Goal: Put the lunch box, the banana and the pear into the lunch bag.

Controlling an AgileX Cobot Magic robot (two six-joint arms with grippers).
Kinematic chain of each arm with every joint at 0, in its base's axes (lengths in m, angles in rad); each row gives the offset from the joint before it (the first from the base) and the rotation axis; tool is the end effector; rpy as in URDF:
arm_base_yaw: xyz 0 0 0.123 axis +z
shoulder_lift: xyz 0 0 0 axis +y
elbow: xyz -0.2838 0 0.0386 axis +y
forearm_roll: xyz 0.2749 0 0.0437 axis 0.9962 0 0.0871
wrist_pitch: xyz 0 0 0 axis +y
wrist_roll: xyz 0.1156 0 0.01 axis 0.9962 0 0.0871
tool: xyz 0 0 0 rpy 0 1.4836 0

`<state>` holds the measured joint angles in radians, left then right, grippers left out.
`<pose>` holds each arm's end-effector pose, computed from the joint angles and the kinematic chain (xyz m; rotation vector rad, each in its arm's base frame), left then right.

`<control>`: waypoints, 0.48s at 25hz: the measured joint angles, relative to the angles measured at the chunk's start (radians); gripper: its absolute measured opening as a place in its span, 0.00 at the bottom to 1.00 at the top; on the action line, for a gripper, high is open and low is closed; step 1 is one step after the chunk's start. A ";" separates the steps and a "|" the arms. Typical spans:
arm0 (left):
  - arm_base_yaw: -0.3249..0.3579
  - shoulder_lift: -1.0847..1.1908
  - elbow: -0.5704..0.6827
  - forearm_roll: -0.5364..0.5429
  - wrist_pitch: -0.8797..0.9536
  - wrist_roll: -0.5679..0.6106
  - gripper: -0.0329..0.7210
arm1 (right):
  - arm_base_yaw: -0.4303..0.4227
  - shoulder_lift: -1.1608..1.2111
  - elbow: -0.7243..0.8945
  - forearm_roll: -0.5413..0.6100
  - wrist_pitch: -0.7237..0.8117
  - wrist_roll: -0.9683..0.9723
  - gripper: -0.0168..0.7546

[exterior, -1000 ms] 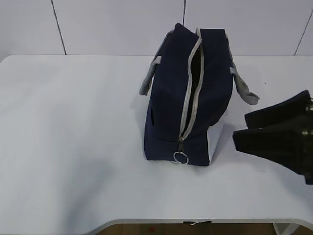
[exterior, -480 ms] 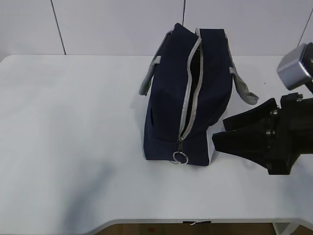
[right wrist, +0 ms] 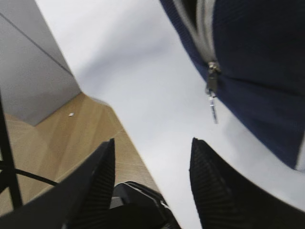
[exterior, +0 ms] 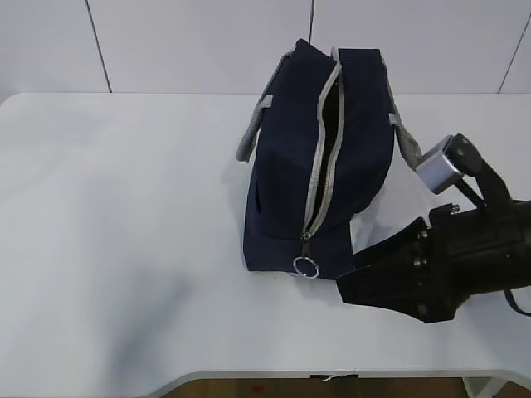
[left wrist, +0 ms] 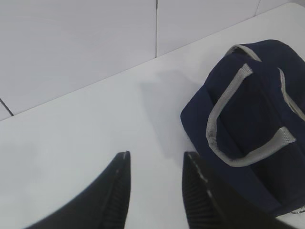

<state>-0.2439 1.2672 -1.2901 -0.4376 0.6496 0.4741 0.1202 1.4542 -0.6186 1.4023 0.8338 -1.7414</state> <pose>0.3078 -0.1073 0.4022 0.5274 1.9947 -0.3453 0.2573 0.1165 0.1712 -0.9165 2.0971 0.8599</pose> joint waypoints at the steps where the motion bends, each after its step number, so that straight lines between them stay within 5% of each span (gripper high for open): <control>1: 0.000 0.000 0.000 0.000 0.000 0.000 0.41 | 0.000 0.025 0.000 0.012 0.017 -0.015 0.55; 12: 0.000 0.000 0.000 0.000 0.000 0.000 0.41 | 0.000 0.160 0.000 0.138 0.085 -0.294 0.55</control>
<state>-0.2439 1.2672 -1.2901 -0.4376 0.6496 0.4741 0.1202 1.6140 -0.6186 1.5401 0.9191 -2.0356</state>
